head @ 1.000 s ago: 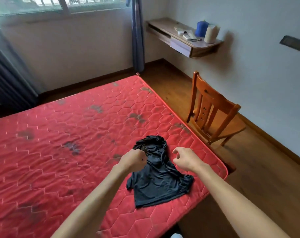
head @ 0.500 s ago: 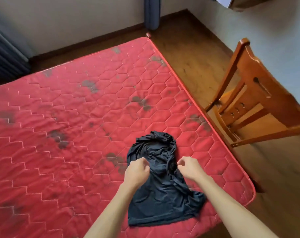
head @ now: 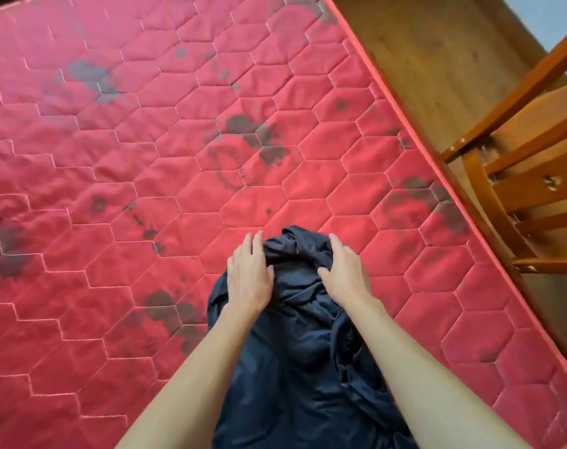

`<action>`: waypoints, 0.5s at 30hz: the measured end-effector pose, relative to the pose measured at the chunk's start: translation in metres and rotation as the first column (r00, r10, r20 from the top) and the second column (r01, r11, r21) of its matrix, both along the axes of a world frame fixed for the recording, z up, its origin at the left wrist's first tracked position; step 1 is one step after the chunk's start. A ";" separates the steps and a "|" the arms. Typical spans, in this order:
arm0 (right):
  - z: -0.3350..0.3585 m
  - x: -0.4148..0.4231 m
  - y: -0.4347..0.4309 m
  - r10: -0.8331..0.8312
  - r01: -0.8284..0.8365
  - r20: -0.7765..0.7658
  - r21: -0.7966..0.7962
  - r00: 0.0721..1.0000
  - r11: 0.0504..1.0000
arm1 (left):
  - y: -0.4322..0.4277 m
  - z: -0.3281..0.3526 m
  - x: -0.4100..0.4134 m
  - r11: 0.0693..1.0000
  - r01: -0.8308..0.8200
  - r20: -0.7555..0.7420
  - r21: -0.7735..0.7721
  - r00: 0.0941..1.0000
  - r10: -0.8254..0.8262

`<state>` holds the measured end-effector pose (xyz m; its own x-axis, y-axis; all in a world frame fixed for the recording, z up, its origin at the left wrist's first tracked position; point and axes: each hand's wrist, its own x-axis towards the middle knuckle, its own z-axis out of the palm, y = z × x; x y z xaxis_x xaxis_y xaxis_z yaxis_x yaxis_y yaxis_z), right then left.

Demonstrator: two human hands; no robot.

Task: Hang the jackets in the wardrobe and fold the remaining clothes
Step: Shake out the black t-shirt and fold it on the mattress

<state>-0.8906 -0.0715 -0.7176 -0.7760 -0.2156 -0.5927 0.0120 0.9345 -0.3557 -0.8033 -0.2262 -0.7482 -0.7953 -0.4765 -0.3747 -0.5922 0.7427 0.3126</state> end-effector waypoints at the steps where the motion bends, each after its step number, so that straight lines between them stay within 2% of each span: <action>1: -0.004 0.001 0.002 0.008 -0.008 -0.009 0.019 1.000 1.000 | -0.003 -0.005 0.003 1.000 0.022 0.035 -0.004 0.999 -0.022; 3: -0.001 0.003 0.009 0.018 -0.017 -0.021 0.033 1.000 0.999 | -0.007 -0.003 0.012 0.999 0.036 0.058 -0.029 0.998 -0.034; 6: 0.029 0.000 0.016 -0.032 0.031 -0.054 -0.013 0.998 0.999 | -0.018 0.025 0.023 0.997 -0.071 0.024 0.012 0.997 0.071; 9: 0.086 -0.014 0.021 -0.084 0.070 -0.129 -0.105 0.988 0.992 | -0.040 0.083 0.026 0.963 -0.220 -0.066 0.155 0.970 0.232; 11: 0.131 -0.028 0.024 -0.195 0.163 -0.177 -0.183 0.965 0.970 | -0.058 0.134 0.027 0.914 -0.285 -0.118 0.290 0.937 0.329; 15: 0.237 -0.052 0.022 -0.403 0.310 -0.187 -0.388 0.896 0.868 | -0.091 0.246 0.038 0.829 -0.259 -0.174 0.495 0.906 0.387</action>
